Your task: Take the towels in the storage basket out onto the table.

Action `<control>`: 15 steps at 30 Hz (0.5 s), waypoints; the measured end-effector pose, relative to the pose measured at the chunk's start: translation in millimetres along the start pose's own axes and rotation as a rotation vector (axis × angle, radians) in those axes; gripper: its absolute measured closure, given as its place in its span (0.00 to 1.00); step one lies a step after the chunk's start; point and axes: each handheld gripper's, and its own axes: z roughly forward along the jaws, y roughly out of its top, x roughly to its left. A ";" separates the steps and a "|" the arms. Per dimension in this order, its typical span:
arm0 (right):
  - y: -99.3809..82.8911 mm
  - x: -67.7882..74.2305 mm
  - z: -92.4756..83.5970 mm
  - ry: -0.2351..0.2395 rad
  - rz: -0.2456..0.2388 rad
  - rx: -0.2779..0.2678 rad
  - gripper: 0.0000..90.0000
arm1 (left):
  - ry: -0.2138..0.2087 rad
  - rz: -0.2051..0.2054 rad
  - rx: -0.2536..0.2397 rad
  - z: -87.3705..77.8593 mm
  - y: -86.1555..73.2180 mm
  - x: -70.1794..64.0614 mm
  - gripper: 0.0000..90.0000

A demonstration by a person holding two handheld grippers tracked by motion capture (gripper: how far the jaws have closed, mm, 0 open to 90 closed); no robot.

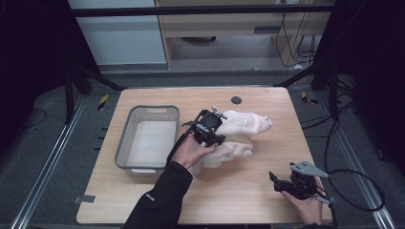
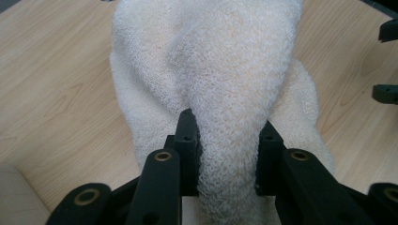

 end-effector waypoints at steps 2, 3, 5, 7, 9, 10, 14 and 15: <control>-0.2 -0.3 0.3 -0.002 -0.007 -0.002 0.15 | -0.004 0.002 0.007 6.3 -2.8 0.7 0.77; -0.2 -0.3 0.3 -0.002 -0.007 -0.002 0.15 | -0.004 0.002 0.007 6.3 -2.8 0.7 0.77; -0.5 -0.6 1.0 -0.004 -0.016 0.000 0.15 | -0.011 -0.005 0.019 15.2 -6.5 1.0 0.76; -0.5 -0.5 1.0 -0.004 -0.015 0.000 0.15 | -0.009 0.002 0.032 20.6 -8.6 1.4 0.75; -0.4 -0.7 1.0 -0.005 -0.011 -0.001 0.15 | -0.003 0.002 0.036 26.2 -10.9 1.7 0.74; -0.4 -0.7 1.0 -0.005 -0.011 -0.001 0.15 | -0.003 0.002 0.036 26.2 -10.9 1.7 0.74; -0.3 -1.5 0.7 -0.010 -0.013 -0.004 0.14 | -0.008 0.004 0.037 36.4 -17.4 4.2 0.71; -0.2 -1.5 0.7 -0.011 -0.013 -0.004 0.14 | -0.012 0.003 0.036 37.7 -18.6 5.4 0.70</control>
